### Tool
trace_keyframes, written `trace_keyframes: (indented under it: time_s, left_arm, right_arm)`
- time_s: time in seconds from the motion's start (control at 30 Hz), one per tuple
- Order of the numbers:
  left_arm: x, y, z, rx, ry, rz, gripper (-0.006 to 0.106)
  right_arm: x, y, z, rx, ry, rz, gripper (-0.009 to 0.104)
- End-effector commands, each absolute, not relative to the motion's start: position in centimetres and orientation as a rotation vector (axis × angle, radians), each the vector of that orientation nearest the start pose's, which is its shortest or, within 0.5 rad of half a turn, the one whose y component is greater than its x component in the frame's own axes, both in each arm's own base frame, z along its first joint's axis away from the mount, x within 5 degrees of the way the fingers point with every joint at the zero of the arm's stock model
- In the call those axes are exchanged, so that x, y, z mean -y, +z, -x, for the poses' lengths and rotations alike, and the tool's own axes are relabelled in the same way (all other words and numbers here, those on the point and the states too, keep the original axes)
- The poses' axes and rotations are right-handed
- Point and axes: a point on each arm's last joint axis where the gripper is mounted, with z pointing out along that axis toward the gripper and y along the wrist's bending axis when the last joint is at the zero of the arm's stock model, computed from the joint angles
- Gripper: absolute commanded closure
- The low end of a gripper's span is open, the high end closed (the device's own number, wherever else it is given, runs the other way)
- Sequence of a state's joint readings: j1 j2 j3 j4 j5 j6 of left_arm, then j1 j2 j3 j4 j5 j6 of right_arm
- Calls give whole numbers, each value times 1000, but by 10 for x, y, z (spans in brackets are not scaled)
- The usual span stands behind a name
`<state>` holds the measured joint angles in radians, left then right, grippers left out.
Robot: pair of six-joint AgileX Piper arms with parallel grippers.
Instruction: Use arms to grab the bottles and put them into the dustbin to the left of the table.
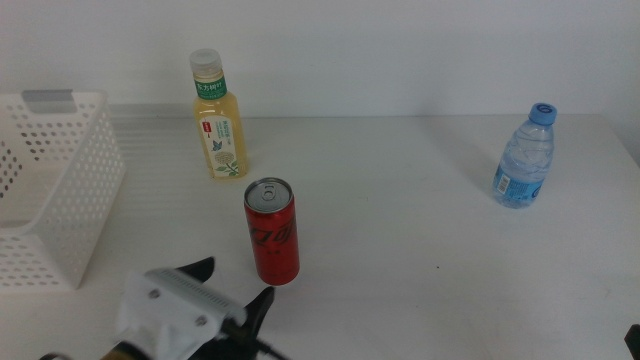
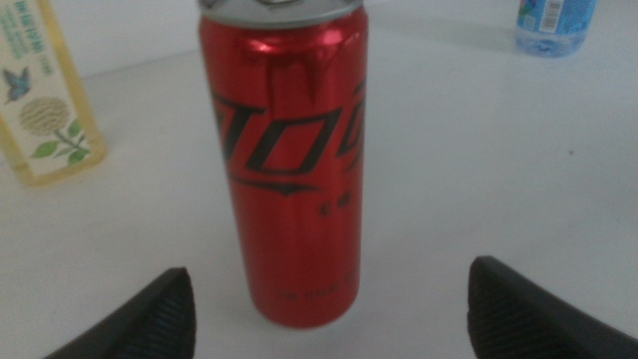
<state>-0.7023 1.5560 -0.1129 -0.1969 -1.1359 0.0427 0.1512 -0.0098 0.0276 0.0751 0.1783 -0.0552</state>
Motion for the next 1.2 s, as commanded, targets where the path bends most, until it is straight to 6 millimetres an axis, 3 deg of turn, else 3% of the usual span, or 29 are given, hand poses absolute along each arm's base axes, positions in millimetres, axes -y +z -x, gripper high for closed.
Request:
trace_keyframes:
  time_s: [0.0, 0.13, 0.73, 1.17]
  left_arm:
    - [123, 167, -172, -1550, -423, -373, 10]
    - [133, 166, -186, -1544, -418, -365, 10]
    - [142, 162, -241, -1507, -499, -368, 10]
    - [160, 144, -271, -1521, -522, -365, 11]
  right_arm:
    - [-8, 199, -54, -1565, 121, 116, 27]
    - [-8, 199, -54, -1565, 121, 116, 27]
    - [-8, 199, -54, -1565, 121, 116, 27]
    - [-8, 199, -54, -1565, 121, 116, 27]
